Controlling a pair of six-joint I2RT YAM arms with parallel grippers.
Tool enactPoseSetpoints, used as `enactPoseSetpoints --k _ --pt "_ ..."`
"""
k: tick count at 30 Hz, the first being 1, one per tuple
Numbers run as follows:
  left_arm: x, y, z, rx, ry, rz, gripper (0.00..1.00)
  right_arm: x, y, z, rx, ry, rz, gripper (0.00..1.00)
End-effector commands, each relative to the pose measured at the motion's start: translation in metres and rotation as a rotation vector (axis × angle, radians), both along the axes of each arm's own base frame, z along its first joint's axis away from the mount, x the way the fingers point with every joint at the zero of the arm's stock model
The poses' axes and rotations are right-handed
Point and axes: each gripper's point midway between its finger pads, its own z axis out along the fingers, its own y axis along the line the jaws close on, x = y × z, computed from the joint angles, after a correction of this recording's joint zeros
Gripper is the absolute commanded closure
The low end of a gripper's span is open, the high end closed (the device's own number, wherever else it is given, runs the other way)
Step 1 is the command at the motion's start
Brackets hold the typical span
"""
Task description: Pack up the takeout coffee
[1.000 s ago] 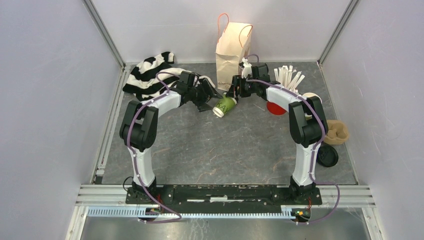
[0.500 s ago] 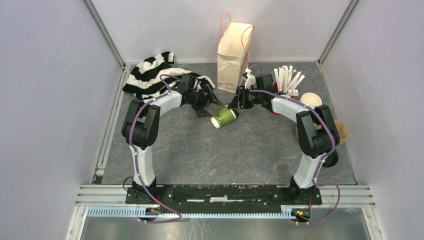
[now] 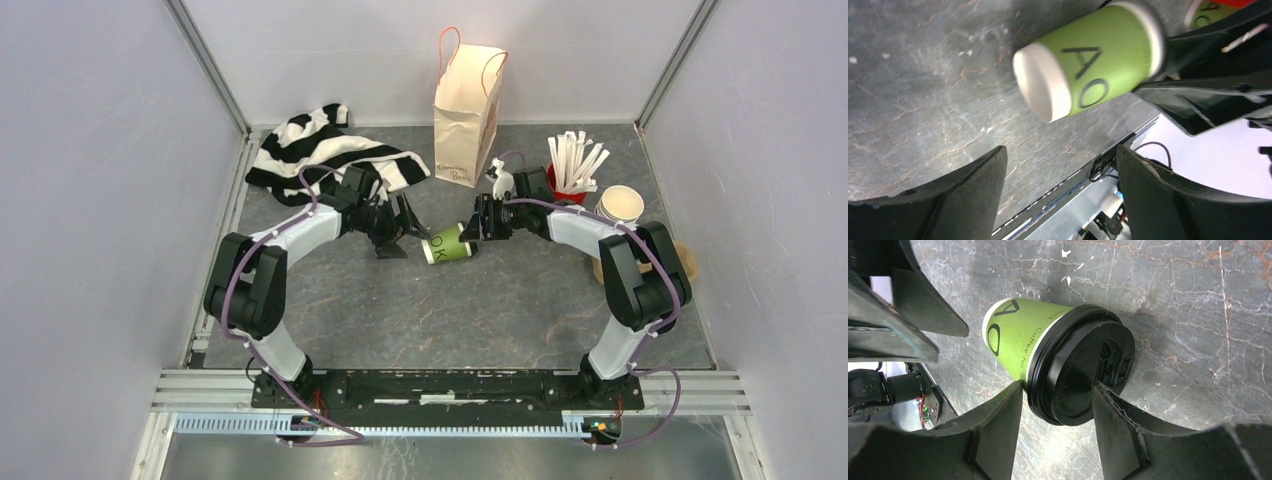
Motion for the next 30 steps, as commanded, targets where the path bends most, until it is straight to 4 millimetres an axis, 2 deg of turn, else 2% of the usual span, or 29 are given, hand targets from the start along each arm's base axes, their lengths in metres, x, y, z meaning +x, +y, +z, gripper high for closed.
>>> enactPoseSetpoints --k 1,3,6,12,18,22,30 --pt "-0.013 -0.014 -0.002 -0.076 0.047 -0.028 0.14 -0.002 0.001 0.016 0.012 -0.063 0.009 0.42" --pt "-0.016 -0.02 -0.003 -0.092 0.049 -0.049 0.11 -0.004 0.001 0.016 0.004 -0.065 0.011 0.43" --pt "-0.011 -0.024 -0.009 -0.094 0.038 -0.053 0.13 -0.006 0.003 0.015 0.002 -0.062 0.017 0.43" --pt "0.012 -0.025 -0.015 -0.063 -0.028 -0.018 0.25 -0.003 0.008 0.018 0.005 -0.063 0.022 0.44" --pt "0.018 -0.029 -0.027 -0.076 -0.016 -0.02 0.36 -0.002 0.013 0.025 0.009 -0.072 0.033 0.45" --pt "0.015 -0.035 -0.029 -0.126 0.009 -0.023 0.41 -0.004 0.019 0.036 0.029 -0.077 0.033 0.45" --pt "0.004 -0.049 -0.015 -0.22 0.021 -0.048 0.43 -0.019 0.026 0.072 0.045 -0.116 0.027 0.45"
